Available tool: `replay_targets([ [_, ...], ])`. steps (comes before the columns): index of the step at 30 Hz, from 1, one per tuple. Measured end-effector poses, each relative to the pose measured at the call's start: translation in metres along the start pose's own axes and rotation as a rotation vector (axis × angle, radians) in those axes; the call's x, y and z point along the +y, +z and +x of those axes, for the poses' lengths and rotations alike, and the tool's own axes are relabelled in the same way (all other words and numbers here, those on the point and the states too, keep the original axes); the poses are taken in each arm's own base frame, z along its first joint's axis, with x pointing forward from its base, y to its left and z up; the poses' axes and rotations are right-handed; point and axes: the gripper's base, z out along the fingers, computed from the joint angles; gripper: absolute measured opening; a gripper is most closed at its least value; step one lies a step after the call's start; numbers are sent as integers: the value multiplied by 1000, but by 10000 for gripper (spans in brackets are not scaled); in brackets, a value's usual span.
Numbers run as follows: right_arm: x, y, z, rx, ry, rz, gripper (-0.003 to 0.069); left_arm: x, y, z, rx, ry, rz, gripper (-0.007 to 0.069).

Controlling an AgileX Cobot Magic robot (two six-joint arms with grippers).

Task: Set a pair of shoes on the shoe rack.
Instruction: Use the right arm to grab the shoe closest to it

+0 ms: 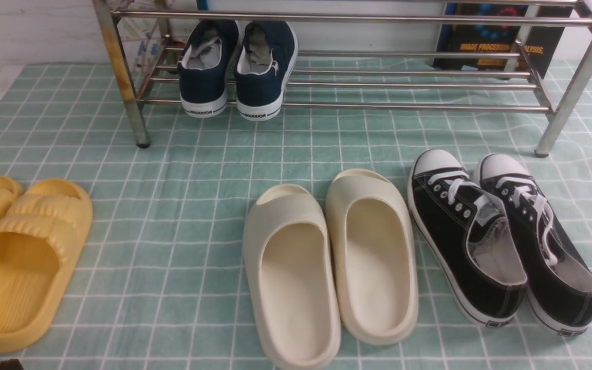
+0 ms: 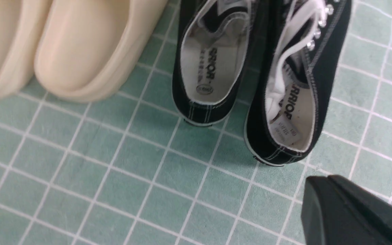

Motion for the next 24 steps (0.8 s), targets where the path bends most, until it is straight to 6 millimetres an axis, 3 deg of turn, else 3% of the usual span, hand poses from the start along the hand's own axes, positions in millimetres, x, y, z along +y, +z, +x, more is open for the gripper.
replay_targets([
  [2, 9, 18, -11, 102, -99, -12, 52, 0, 0, 0, 0, 0, 0, 46],
  [3, 8, 17, -11, 100, -99, -7, 52, 0, 0, 0, 0, 0, 0, 47],
  [6, 22, 44, -27, 208, -141, -8, 148, 0, 0, 0, 0, 0, 0, 47],
  [12, 35, 99, -55, 288, -62, -25, 424, 0, 0, 0, 0, 0, 0, 50],
  [15, 36, 125, -58, 322, -31, -29, 511, 0, 0, 0, 0, 0, 0, 54],
  [19, 38, 152, -56, 378, -14, -43, 549, 0, 0, 0, 0, 0, 0, 57],
  [20, 38, 167, -54, 414, -9, -44, 551, 0, 0, 0, 0, 0, 0, 59],
  [24, 39, 183, -52, 437, -4, -41, 533, 0, 0, 0, 0, 0, 0, 60],
])
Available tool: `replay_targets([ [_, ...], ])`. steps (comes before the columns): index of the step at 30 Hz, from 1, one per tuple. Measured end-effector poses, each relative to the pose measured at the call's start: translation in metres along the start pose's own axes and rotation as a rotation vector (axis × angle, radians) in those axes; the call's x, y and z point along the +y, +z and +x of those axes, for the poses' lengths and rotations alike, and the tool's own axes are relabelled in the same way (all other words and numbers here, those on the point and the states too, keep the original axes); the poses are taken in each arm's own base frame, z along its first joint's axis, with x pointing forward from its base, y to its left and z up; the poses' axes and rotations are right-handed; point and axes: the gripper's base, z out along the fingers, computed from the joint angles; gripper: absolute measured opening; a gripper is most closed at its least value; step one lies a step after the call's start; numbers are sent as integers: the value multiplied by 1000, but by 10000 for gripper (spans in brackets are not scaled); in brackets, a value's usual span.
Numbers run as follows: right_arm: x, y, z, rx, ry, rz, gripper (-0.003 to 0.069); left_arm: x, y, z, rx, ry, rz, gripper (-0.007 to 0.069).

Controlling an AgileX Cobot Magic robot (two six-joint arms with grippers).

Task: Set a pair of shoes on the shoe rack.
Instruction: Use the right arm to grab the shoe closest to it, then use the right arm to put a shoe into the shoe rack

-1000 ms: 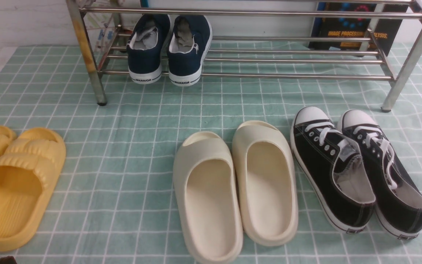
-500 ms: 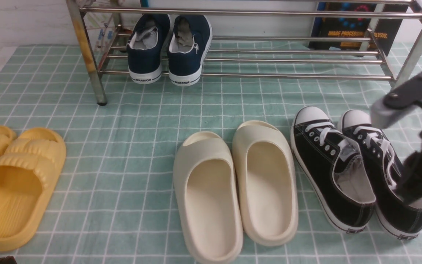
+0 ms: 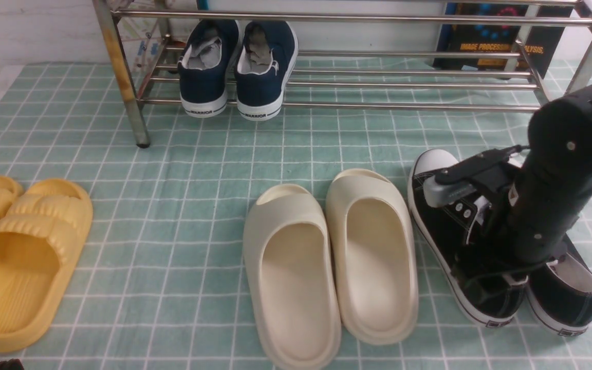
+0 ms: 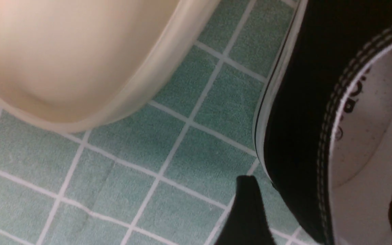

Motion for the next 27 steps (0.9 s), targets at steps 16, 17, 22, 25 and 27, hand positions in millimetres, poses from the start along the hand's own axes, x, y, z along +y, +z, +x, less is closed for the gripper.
replay_targets([
  [16, 5, 12, -4, 35, 72, -50, 22, 0, 0, 0, 0, 0, 0, 79],
  [17, 6, 7, -4, 36, 74, -57, 22, 0, 0, 0, 0, 0, 0, 81],
  [22, 11, -33, -10, -27, 72, -87, 22, 0, 0, 0, 0, 0, 0, 83],
  [25, 11, -51, -17, -60, 65, -89, 22, 0, 0, 0, 0, 0, 0, 89],
  [27, 10, -68, -26, -110, 55, -72, 22, 0, 0, 0, 0, 0, 0, 92],
])
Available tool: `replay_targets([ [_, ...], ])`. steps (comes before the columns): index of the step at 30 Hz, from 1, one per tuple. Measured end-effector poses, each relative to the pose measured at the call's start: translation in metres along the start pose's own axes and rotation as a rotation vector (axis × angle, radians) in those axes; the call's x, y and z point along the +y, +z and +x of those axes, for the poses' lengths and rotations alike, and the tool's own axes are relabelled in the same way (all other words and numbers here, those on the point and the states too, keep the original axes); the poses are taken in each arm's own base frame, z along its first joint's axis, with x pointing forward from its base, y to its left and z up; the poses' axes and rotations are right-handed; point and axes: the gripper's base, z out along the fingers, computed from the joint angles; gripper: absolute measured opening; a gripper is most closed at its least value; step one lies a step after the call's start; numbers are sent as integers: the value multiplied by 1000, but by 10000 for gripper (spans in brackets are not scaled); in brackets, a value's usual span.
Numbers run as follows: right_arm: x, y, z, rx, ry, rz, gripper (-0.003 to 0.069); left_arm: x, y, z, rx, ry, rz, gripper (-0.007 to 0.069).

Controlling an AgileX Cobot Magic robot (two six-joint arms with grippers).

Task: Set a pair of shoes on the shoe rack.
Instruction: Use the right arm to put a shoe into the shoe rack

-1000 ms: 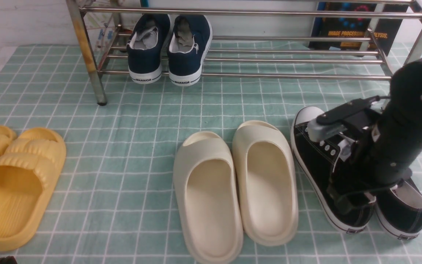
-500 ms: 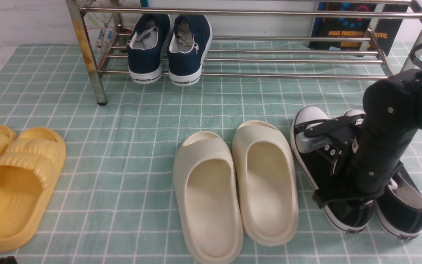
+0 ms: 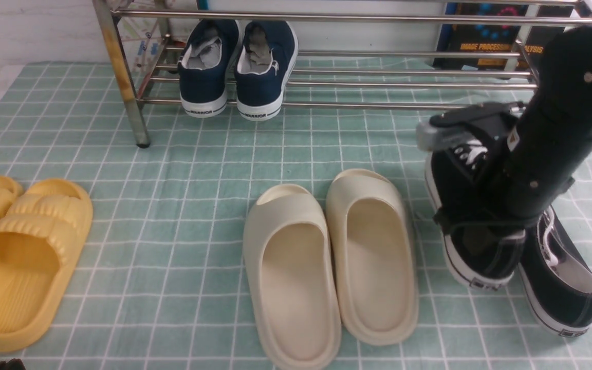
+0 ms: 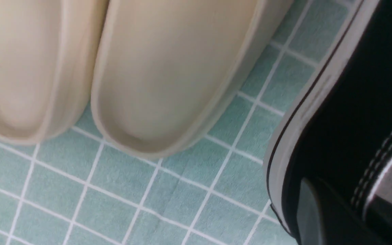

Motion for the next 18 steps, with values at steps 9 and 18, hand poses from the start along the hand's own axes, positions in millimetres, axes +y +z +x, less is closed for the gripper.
replay_targets([
  [9, -1, -14, -33, -44, -42, 51, 22, 0, 0, 0, 0, 0, 0, 99],
  [18, -8, -14, -71, -60, -115, 35, 22, 0, 0, 0, 0, 0, 0, 111],
])
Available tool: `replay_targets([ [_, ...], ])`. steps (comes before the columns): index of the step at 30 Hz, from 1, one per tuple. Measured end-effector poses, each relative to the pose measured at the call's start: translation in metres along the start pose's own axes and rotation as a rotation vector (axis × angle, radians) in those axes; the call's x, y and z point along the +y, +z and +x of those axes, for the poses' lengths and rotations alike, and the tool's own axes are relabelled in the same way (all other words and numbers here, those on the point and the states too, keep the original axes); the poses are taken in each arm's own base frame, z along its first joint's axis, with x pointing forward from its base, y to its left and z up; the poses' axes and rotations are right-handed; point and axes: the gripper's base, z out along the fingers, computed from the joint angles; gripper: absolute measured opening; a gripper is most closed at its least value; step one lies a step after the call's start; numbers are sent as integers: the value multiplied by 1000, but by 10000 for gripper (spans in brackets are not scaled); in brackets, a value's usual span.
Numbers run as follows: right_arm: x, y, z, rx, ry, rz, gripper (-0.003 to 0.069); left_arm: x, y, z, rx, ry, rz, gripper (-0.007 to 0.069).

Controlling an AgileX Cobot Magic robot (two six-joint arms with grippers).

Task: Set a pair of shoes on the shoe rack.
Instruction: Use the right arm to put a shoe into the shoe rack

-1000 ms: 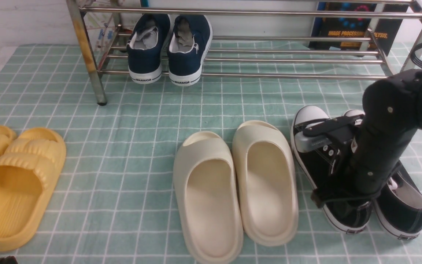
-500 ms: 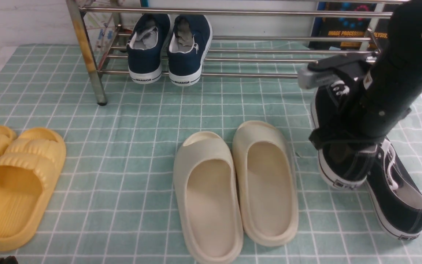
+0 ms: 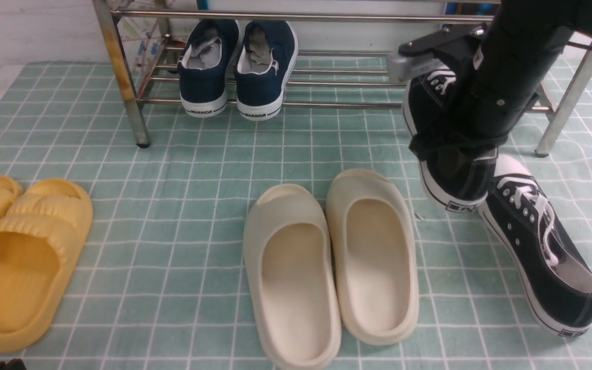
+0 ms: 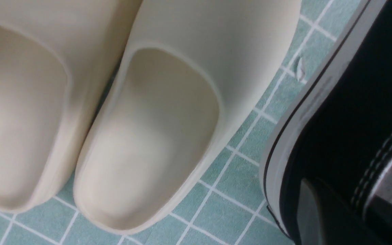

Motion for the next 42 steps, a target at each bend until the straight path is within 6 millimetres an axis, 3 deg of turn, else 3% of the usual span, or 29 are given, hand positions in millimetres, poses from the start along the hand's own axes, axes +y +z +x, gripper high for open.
replay_targets([
  [8, -24, 14, -32, -52, -5, -54, 22, 0, 0, 0, 0, 0, 0, 120],
  [20, -36, 35, -83, -184, -46, -53, 22, 0, 0, 0, 0, -1, 0, 132],
  [34, -46, 63, -89, -148, -179, 20, 22, 0, 0, 0, 0, -1, 0, 146],
  [42, -53, 64, -89, -141, -179, 54, 22, 0, 0, 0, 0, -1, 0, 154],
])
